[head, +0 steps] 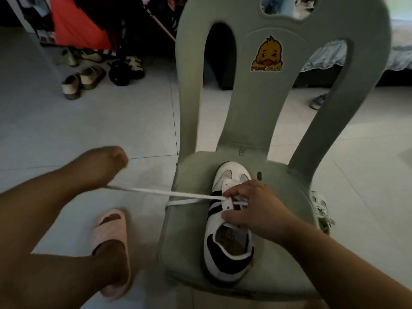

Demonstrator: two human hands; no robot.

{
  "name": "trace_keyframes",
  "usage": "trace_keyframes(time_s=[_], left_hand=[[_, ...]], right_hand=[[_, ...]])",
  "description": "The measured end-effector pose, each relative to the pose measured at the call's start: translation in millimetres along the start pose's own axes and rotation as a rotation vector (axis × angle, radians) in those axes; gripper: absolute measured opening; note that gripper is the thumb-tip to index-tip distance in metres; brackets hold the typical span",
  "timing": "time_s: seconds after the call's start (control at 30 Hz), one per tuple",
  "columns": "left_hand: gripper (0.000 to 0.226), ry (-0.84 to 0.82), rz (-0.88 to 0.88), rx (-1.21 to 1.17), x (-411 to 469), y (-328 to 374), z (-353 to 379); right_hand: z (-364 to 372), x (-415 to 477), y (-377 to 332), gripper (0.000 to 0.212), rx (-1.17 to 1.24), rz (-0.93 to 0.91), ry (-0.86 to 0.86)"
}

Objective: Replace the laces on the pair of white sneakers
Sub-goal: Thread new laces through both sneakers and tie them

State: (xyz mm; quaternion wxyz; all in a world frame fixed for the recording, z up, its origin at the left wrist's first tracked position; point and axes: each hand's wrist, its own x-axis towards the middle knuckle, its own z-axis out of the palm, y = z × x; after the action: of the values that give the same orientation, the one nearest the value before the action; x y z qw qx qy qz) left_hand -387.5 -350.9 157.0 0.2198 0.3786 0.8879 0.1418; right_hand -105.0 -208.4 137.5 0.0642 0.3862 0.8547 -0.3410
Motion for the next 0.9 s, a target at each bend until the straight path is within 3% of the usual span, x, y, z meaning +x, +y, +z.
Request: trace_keyframes(time_s=[0.07, 0.13, 0.27, 0.37, 0.57, 0.7, 0.9], left_hand=[[0.018, -0.174, 0.092, -0.006, -9, 18, 20], [0.012, -0.247, 0.267, 0.009, -19, 45, 39], [0.014, -0.185, 0.505, -0.042, -30, 92, 71], [0.022, -0.182, 0.549, 0.036, -28, 111, 85], [0.017, -0.186, 0.510, 0.051, -25, 115, 77], [0.014, -0.297, 0.395, -0.024, -25, 101, 58], [0.010, -0.545, 0.293, 0.081, -20, 73, 32]], right_hand=[[0, -1, 2, 0.049, -0.007, -0.017, -0.007], [0, -3, 4, 0.057, 0.022, -0.009, -0.010], [1, -10, 8, 0.092, 0.089, 0.037, 0.042], [6, -18, 11, 0.103, 0.052, 0.067, 0.068], [15, -31, 15, 0.079, 0.121, 0.178, 0.187], [23, -35, 12, 0.057, 0.176, 0.162, 0.278], [25, -36, 12, 0.051, 0.242, 0.147, 0.390]])
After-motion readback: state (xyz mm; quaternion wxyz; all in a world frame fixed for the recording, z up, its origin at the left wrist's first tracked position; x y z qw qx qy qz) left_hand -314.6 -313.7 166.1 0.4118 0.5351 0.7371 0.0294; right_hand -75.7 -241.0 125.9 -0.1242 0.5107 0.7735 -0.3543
